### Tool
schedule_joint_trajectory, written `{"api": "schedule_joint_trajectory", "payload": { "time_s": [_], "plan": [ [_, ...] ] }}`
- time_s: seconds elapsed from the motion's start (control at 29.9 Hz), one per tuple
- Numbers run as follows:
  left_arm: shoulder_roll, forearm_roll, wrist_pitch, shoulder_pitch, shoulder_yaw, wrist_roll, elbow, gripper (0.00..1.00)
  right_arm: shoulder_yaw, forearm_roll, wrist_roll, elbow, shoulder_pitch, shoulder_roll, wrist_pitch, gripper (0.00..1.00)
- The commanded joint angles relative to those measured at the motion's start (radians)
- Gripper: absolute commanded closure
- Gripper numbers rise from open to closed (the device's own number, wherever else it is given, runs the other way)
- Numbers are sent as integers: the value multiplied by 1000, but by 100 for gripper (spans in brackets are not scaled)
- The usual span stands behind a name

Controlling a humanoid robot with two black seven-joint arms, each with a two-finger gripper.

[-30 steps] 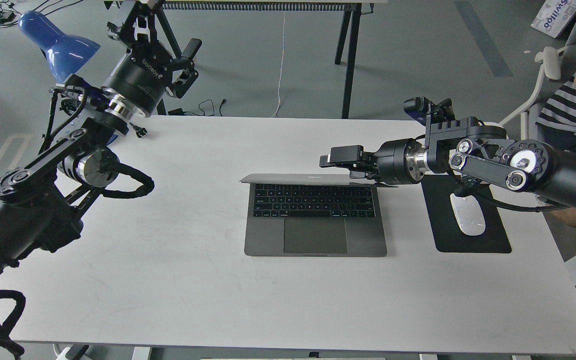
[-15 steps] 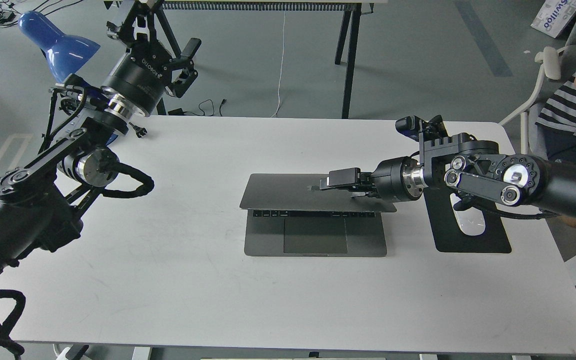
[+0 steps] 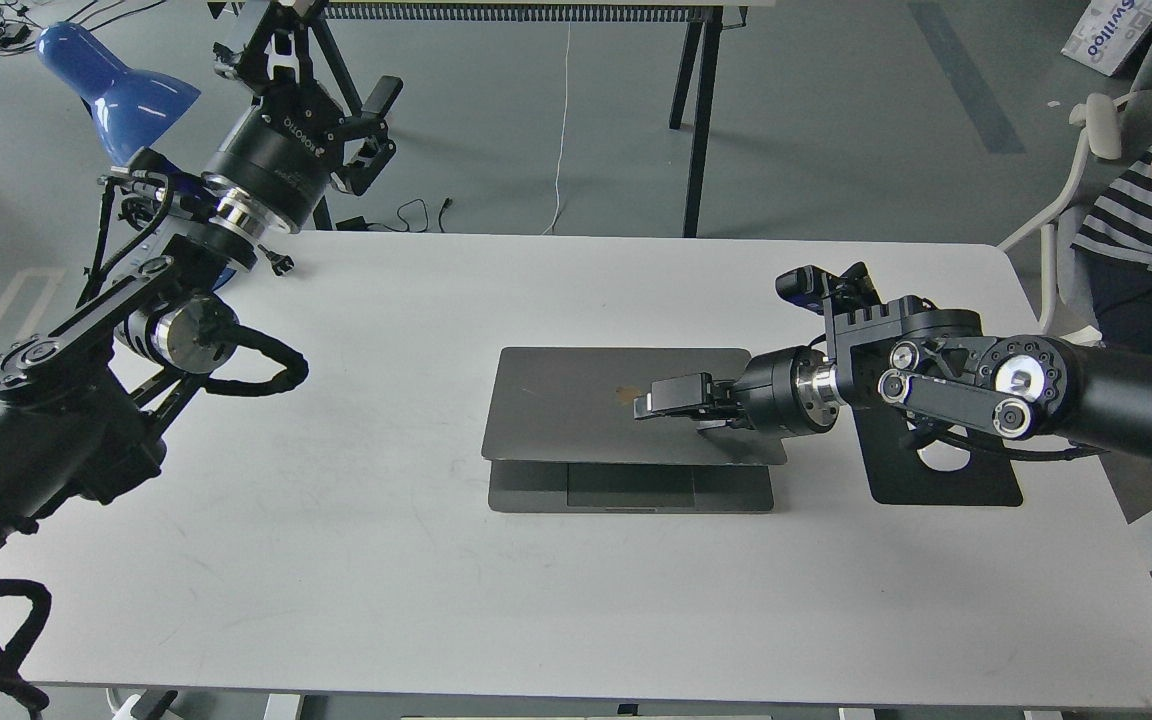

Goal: Close notebook with right arm
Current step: 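Push the laptop screen down toward the keyboard with the right gripper, then press the right gripper on the lid to close it fully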

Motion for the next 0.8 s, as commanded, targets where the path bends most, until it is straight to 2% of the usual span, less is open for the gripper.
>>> {"api": "schedule_joint_trajectory", "payload": {
  "time_s": [0.0, 0.77],
  "plan": [
    [0, 0, 0, 0, 0, 0, 0, 0, -9, -27, -7, 1, -5, 8, 0, 0],
    [0, 0, 0, 0, 0, 0, 0, 0, -72, -34, -14, -1, -13, 45, -3, 0]
  ]
}}
